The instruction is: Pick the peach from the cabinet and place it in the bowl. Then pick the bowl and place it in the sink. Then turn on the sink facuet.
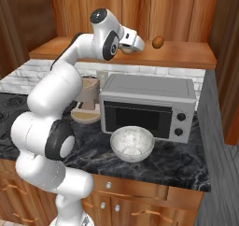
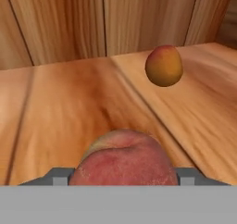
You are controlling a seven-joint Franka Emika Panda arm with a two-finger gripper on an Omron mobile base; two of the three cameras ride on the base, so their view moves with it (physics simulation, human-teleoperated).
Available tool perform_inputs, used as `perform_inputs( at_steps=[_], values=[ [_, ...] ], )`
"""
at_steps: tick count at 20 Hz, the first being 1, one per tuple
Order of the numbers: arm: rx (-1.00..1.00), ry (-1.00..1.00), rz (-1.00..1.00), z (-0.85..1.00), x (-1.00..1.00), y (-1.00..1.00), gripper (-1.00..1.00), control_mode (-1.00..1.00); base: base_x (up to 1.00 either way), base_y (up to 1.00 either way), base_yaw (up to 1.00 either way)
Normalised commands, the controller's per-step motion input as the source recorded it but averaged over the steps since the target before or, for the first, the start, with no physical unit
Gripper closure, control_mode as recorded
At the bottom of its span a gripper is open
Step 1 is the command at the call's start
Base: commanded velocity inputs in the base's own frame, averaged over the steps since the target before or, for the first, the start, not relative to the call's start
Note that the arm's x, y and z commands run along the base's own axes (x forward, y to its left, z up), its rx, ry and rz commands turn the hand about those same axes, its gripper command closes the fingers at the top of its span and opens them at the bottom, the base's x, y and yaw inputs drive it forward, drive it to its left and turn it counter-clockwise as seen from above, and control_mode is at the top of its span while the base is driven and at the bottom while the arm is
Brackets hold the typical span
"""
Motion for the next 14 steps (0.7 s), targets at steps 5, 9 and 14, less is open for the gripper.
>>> perform_inputs(
  at_steps=[5, 9, 14],
  values=[
    [0.0, -0.02, 0.04, -0.06, -1.0, 0.0, 1.0, -1.0, 0.0, 0.0, 0.0],
    [0.0, 0.01, 0.0, 0.0, -1.0, 0.0, 1.0, -1.0, 0.0, 0.0, 0.0],
    [0.0, 0.11, 0.0, -0.28, -1.0, 0.0, 1.0, -1.0, 0.0, 0.0, 0.0]
  ],
)
